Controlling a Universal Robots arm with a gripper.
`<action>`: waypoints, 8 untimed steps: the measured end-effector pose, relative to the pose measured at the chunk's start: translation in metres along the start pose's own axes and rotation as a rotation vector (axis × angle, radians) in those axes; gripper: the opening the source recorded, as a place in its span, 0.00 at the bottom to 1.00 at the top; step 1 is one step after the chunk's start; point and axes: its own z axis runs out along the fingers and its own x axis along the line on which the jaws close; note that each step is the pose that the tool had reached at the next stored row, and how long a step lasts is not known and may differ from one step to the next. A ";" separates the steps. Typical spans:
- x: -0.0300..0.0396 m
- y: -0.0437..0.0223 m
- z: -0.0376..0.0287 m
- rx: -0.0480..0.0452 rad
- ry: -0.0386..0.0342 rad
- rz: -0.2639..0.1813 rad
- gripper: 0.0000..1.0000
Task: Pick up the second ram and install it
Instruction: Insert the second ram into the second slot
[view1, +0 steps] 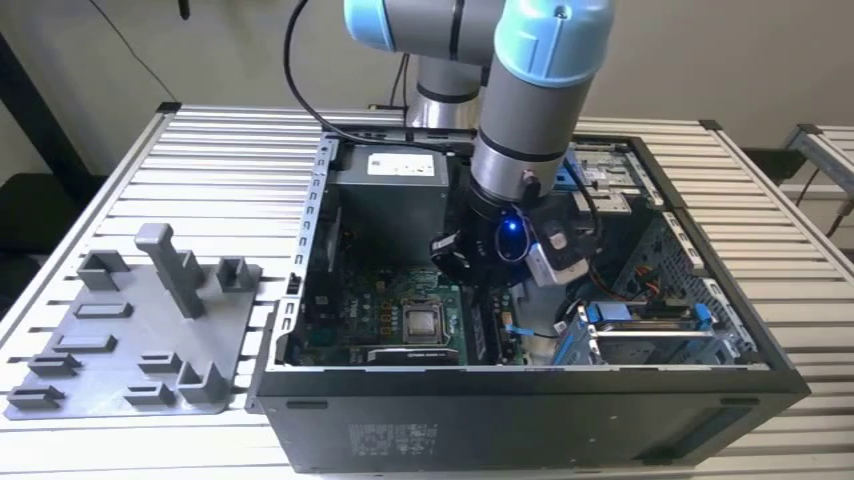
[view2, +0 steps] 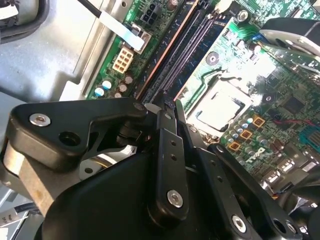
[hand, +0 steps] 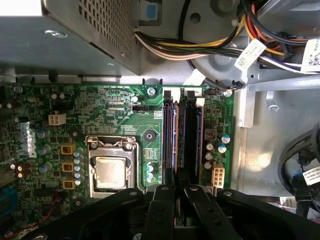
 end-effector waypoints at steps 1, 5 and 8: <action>0.0000 0.0000 0.0005 -0.0002 0.0000 0.000 0.14; -0.0001 0.0001 0.0020 -0.0002 -0.0001 0.000 0.14; -0.0002 0.0001 0.0026 0.0002 0.0001 0.000 0.14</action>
